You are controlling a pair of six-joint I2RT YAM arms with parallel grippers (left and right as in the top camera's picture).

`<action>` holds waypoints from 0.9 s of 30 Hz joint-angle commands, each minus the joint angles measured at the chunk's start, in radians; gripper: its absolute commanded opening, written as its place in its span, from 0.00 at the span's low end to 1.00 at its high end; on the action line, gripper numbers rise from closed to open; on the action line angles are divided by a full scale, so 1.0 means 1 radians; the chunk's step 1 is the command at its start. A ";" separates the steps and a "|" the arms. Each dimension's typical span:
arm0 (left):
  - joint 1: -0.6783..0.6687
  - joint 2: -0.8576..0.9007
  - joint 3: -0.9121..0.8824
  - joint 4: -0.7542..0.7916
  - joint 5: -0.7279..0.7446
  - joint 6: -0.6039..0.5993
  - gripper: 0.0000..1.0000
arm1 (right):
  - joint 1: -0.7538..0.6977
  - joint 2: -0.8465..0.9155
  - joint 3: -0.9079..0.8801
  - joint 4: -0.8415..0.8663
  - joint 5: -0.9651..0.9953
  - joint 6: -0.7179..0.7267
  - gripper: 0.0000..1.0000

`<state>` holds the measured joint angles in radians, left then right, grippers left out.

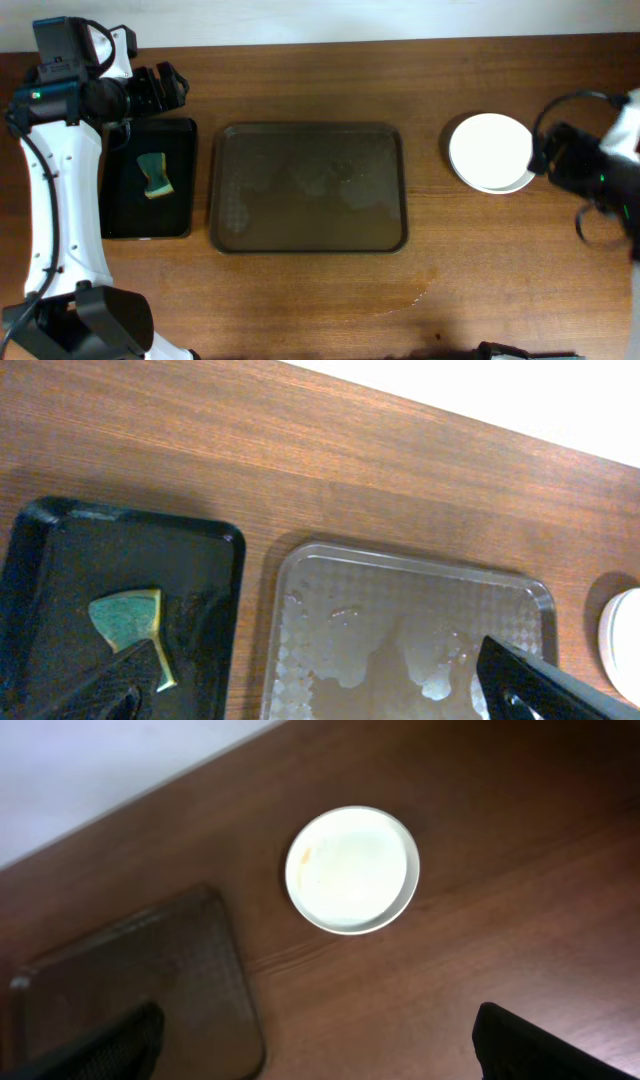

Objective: Clean dirty plates on tray and stack at the side

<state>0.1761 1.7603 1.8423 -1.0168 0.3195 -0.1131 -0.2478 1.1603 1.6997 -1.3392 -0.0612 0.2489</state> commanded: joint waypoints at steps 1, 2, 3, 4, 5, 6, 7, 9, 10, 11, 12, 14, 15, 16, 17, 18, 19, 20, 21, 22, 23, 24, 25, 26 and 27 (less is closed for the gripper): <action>0.002 0.007 0.002 -0.003 0.032 -0.009 0.99 | 0.005 -0.144 0.019 -0.028 0.016 -0.016 0.98; 0.002 0.007 0.002 -0.003 0.032 -0.009 0.99 | 0.005 -0.185 0.019 -0.028 0.016 -0.016 0.98; 0.002 0.007 0.002 -0.003 0.032 -0.009 0.99 | 0.005 -0.219 0.019 -0.028 0.016 -0.016 0.99; 0.002 0.007 0.002 -0.003 0.032 -0.009 0.99 | 0.005 -0.251 0.019 -0.028 0.016 -0.016 0.98; 0.002 0.007 0.002 -0.003 0.032 -0.009 0.99 | 0.005 -0.274 0.019 -0.028 0.016 -0.016 0.98; 0.002 0.007 0.002 -0.003 0.032 -0.009 0.99 | 0.005 -0.287 0.019 -0.028 0.016 -0.016 0.98; 0.002 0.007 0.002 -0.003 0.032 -0.009 0.99 | 0.005 -0.293 0.019 -0.029 0.017 -0.017 0.98; 0.002 0.007 0.002 -0.003 0.032 -0.009 0.99 | 0.005 -0.293 0.019 -0.081 0.039 -0.017 0.98; 0.002 0.007 0.002 -0.003 0.032 -0.009 0.99 | 0.005 -0.293 0.019 -0.105 0.038 -0.016 0.98; 0.002 0.007 0.002 -0.003 0.032 -0.009 0.99 | 0.005 -0.293 0.015 -0.112 0.039 -0.013 0.98; 0.002 0.007 0.002 -0.003 0.032 -0.009 0.99 | 0.005 -0.308 -0.017 -0.080 0.054 -0.013 0.98; 0.002 0.007 0.002 -0.003 0.032 -0.009 0.99 | 0.005 -0.354 -0.112 0.051 0.054 -0.018 0.98; 0.002 0.007 0.002 -0.003 0.032 -0.009 0.99 | 0.005 -0.412 -0.248 0.204 0.029 -0.017 0.98; 0.002 0.007 0.002 -0.003 0.032 -0.009 0.99 | 0.006 -0.463 -0.371 0.344 0.002 -0.017 0.98; 0.002 0.007 0.002 -0.003 0.032 -0.009 0.99 | 0.006 -0.509 -0.481 0.469 -0.025 -0.017 0.98; 0.002 0.007 0.002 -0.003 0.032 -0.009 0.99 | 0.006 -0.556 -0.594 0.584 -0.055 -0.017 0.98; 0.002 0.007 0.002 -0.003 0.032 -0.009 0.99 | 0.006 -0.628 -0.764 0.753 -0.101 -0.017 0.98; 0.002 0.007 0.002 -0.003 0.032 -0.009 0.99 | 0.006 -0.706 -0.942 0.914 -0.134 -0.016 0.98; 0.002 0.007 0.002 -0.003 0.032 -0.009 0.99 | 0.018 -0.765 -1.070 1.020 -0.138 -0.016 0.98; 0.002 0.007 0.002 -0.003 0.032 -0.009 0.99 | 0.031 -0.808 -1.149 1.078 -0.137 -0.017 0.98; 0.002 0.007 0.002 -0.003 0.032 -0.009 0.99 | 0.047 -0.856 -1.234 1.138 -0.127 -0.017 0.98; 0.002 0.007 0.002 -0.003 0.032 -0.009 0.99 | 0.063 -0.911 -1.324 1.196 -0.114 -0.016 0.98; 0.002 0.007 0.002 -0.003 0.032 -0.009 0.99 | 0.071 -0.943 -1.376 1.228 -0.111 -0.017 0.98; 0.002 0.007 0.002 -0.003 0.032 -0.009 0.99 | 0.081 -0.991 -1.446 1.268 -0.103 -0.016 0.98; 0.002 0.007 0.002 -0.003 0.032 -0.009 0.99 | 0.088 -1.015 -1.480 1.282 -0.103 -0.017 0.98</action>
<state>0.1761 1.7626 1.8420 -1.0222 0.3416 -0.1165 -0.1810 0.2150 0.3107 -0.0929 -0.1669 0.2348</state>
